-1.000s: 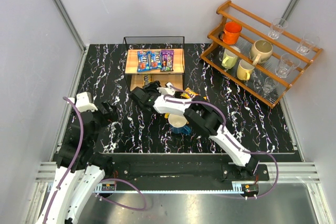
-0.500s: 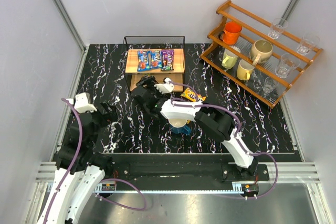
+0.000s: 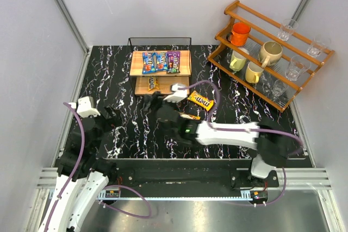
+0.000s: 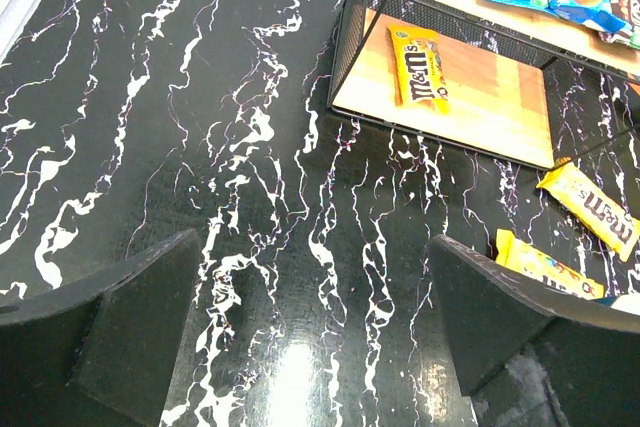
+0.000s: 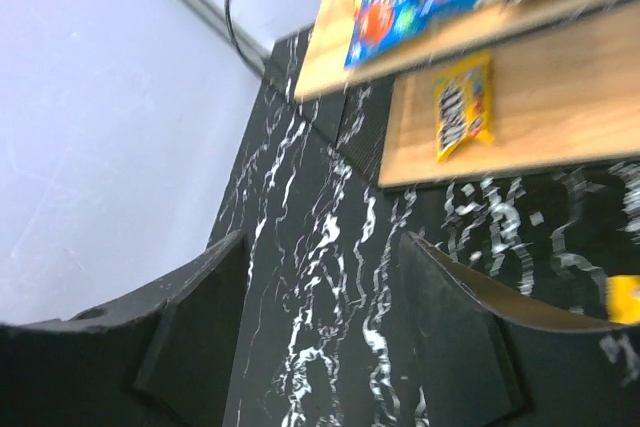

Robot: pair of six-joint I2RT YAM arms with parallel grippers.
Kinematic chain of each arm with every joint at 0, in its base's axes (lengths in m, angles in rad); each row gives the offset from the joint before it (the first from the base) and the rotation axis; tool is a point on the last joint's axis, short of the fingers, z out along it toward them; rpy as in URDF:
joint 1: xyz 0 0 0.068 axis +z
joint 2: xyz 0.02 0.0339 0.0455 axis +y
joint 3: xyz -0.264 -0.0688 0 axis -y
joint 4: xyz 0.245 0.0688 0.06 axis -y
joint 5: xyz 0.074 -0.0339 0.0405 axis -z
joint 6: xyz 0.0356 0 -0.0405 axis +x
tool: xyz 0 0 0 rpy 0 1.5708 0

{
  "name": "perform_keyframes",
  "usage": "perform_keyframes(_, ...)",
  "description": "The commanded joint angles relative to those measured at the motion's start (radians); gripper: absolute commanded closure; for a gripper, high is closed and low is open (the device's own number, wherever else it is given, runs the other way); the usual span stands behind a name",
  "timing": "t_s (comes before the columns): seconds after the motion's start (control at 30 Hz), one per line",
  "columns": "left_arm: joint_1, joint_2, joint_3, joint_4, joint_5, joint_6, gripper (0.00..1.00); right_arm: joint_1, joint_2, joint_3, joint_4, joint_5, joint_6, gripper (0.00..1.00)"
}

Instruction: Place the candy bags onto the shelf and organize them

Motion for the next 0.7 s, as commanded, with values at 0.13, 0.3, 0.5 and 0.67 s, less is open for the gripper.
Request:
perform_keyframes(0.13, -0.016, -0.018, 0.036, 0.035, -0.011, 0.001, 0.01, -0.079, -0.685, -0.274, -0.630, 0.080, 0.099, 0.30)
perform_keyframes(0.3, -0.022, -0.013, 0.036, 0.035, -0.002, 0.005, 0.01, -0.326, -0.940, -0.438, -0.841, -0.127, 0.268, 0.31)
perform_keyframes(0.5, -0.025, -0.008, 0.036, 0.035, -0.001, 0.008, 0.01, -0.688, -0.879, -0.510, -0.800, -0.621, 0.153, 0.31)
perform_keyframes(0.67, -0.026, -0.008, 0.036, 0.035, -0.001, 0.008, 0.01, -0.808, -0.681, -0.527, -0.608, -0.851, 0.108, 0.32)
